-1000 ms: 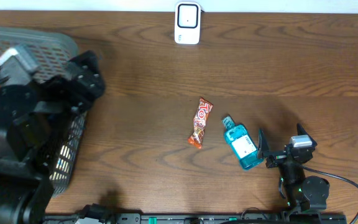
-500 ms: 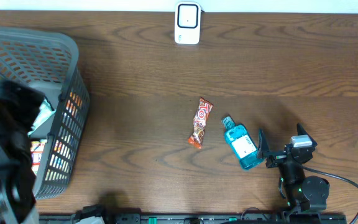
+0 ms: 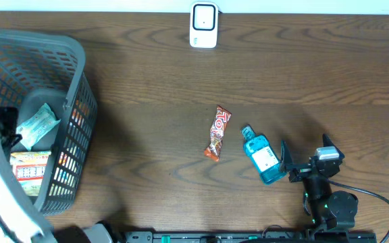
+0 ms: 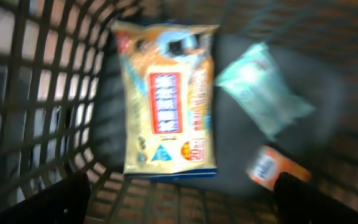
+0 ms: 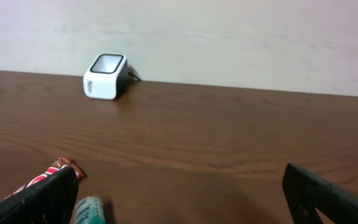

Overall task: Scan the item barcode
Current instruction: 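Reach into the basket and grasp the yellow snack bag, left gripper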

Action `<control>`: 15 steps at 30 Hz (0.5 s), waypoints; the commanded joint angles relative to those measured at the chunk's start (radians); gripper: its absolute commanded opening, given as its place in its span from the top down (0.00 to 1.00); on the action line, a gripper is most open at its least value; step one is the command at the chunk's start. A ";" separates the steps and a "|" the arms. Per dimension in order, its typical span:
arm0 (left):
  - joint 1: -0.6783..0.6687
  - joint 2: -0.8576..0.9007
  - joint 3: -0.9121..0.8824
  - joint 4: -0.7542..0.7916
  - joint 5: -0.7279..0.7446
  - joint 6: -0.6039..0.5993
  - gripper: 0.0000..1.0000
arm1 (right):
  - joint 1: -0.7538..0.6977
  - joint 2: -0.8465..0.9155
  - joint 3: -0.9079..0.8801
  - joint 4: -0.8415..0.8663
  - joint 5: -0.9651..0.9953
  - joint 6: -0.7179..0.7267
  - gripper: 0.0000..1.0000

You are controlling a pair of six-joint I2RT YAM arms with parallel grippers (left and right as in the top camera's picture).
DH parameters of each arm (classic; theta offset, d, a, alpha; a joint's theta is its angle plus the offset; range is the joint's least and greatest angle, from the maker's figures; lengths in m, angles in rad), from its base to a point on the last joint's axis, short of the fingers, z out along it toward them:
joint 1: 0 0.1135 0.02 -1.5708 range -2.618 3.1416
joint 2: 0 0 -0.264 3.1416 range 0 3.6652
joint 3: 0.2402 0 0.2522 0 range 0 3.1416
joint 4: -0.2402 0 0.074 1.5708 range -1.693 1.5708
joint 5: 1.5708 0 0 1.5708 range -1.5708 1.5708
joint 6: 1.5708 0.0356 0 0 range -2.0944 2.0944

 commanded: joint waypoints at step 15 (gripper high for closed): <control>0.058 0.434 -0.061 0.118 -0.054 -0.059 0.02 | 0.005 -0.005 -0.001 -0.003 0.002 -0.008 0.01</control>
